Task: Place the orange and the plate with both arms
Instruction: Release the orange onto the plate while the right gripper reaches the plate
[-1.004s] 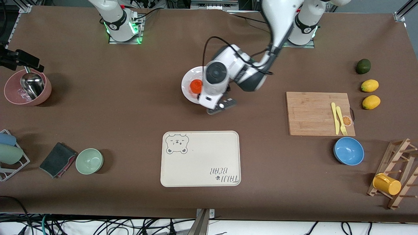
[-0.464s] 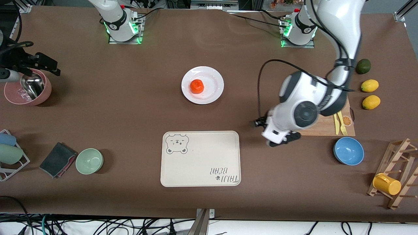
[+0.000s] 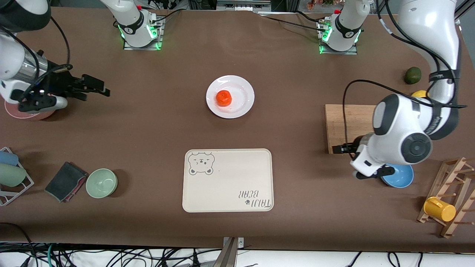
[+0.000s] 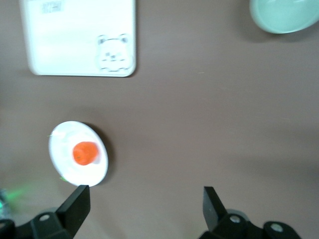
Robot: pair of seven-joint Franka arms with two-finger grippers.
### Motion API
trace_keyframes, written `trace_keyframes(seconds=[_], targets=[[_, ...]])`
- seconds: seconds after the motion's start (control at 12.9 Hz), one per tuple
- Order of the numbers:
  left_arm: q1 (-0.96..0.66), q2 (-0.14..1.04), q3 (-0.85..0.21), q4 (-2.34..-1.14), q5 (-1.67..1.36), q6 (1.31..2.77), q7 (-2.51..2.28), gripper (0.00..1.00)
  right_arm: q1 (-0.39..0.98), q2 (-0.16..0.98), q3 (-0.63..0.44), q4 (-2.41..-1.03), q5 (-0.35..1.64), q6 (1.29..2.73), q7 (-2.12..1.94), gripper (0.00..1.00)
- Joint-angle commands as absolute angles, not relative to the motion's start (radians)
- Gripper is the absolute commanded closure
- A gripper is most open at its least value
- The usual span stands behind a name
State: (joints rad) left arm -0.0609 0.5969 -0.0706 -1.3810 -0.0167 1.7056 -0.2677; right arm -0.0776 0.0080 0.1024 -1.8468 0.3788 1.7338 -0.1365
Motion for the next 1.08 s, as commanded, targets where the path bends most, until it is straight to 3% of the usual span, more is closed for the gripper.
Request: trace_keyframes(seconds=[0.0,0.15,0.31,0.62,0.77,1.0], targets=[[-0.018,0.572,-0.084,-1.371,0.012,1.637,-0.212,0.00,-0.104,-0.014,0.109,-2.003,0.526,1.836,-0.280,0.00],[0.029,0.554,-0.080,-1.329,0.049,1.597,-0.107,0.00,-0.103,-0.014,0.123,-2.124,0.654,1.960,-0.354,0.00],[0.087,0.538,-0.083,-1.278,0.032,1.553,-0.010,0.00,-0.103,0.001,0.204,-2.231,0.780,2.115,-0.435,0.00],[0.093,0.532,-0.090,-1.270,0.041,1.516,0.000,0.00,-0.101,0.063,0.426,-2.348,0.932,2.421,-0.440,0.00],[0.091,0.442,-0.087,-1.270,0.046,1.497,0.030,0.00,-0.101,0.115,0.523,-2.388,1.035,2.567,-0.503,0.00],[0.106,0.420,-0.084,-1.276,0.008,1.451,0.041,0.00,-0.101,0.147,0.575,-2.422,1.347,2.600,-0.807,0.00]])
